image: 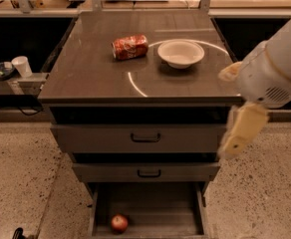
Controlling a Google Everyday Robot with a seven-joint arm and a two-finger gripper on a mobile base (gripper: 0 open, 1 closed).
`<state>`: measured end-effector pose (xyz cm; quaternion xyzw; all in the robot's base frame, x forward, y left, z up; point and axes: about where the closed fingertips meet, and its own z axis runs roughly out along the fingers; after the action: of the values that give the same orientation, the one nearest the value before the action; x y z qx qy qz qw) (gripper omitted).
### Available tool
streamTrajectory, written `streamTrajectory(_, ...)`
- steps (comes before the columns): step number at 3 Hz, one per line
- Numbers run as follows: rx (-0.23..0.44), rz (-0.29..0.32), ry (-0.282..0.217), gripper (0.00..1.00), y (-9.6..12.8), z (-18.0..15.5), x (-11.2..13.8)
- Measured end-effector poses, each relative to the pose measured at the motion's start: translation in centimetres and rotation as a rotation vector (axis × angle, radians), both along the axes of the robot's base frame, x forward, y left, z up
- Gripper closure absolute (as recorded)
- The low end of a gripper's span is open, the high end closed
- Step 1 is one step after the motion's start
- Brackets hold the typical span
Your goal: Pick apple from bottom drawer and place on counter
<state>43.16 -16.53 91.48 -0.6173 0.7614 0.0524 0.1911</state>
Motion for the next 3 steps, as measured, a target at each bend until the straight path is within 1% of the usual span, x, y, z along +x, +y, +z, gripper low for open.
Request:
streamTrajectory(1,0.182,0.117,0.055,0.0,8.9,-6.5,-1.7)
streamTrajectory(2,0.198,0.127,0.07,0.0,11.0,-8.8,-2.6)
streamTrajectory(3,0.201,0.141,0.063,0.0,11.1,-8.2,-2.7)
